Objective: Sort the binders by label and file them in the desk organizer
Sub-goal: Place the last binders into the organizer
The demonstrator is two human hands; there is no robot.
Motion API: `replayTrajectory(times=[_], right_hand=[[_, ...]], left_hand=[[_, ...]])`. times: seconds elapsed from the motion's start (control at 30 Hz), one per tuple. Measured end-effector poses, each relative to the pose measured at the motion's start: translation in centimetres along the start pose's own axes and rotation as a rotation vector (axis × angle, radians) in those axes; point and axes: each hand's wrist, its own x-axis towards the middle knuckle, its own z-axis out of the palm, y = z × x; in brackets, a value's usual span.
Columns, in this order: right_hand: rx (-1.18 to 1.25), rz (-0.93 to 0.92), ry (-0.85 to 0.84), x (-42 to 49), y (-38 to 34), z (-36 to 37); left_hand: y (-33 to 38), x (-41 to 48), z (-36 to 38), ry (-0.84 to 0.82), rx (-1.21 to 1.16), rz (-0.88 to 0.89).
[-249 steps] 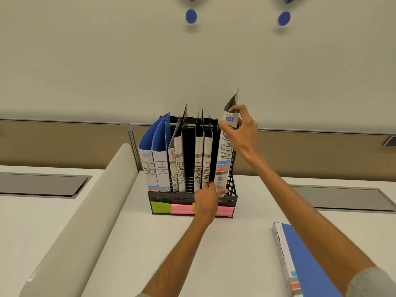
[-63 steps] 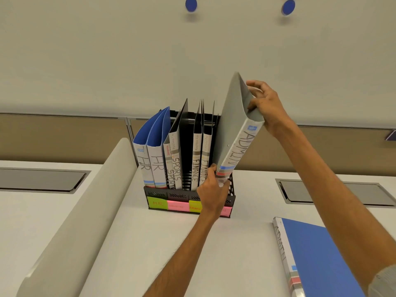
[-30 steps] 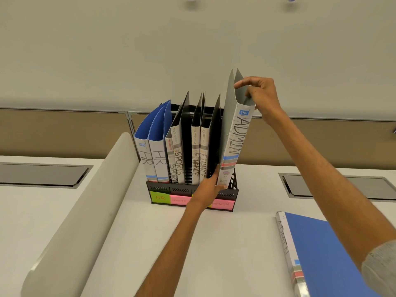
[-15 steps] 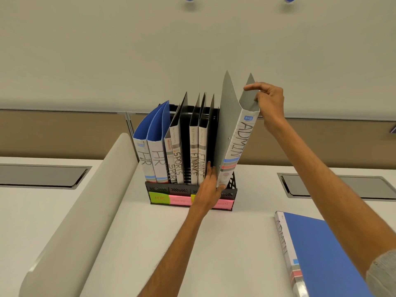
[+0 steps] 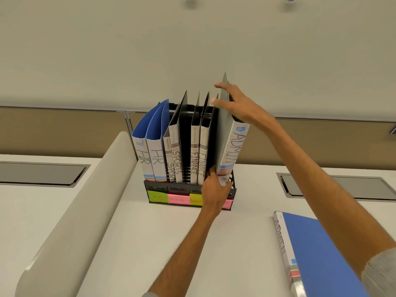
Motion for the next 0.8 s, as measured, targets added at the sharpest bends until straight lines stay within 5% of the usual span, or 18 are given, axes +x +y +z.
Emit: replayTrajectory(times=[0.43,0.8], right_hand=[[0.047,0.140,0.078,0.1,6.1,6.3],[0.138,0.239,0.086,0.0,6.3,7.2]], left_hand=[[-2.2,-2.7,0.0,0.132,-0.063,0.056],[-1.2,-2.0,-0.6,0.109,0.120,0.055]])
